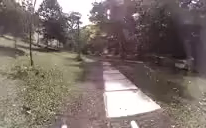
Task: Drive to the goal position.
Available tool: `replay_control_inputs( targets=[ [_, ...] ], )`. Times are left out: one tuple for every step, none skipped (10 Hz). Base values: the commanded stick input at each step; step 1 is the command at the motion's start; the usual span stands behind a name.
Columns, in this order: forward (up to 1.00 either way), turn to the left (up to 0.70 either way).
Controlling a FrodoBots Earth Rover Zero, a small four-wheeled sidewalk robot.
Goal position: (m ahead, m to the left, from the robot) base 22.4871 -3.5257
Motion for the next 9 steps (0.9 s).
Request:
replay_control_inputs(
  targets=[
    [0.85, -0.25],
    [0.85, -0.19],
    [0.85, -0.01],
    [0.85, 0.0],
    [0.85, 0.0],
    [0.85, 0.0],
    [0.85, 0.0],
    [0.85, 0.0],
    [0.85, -0.06]
  ],
)
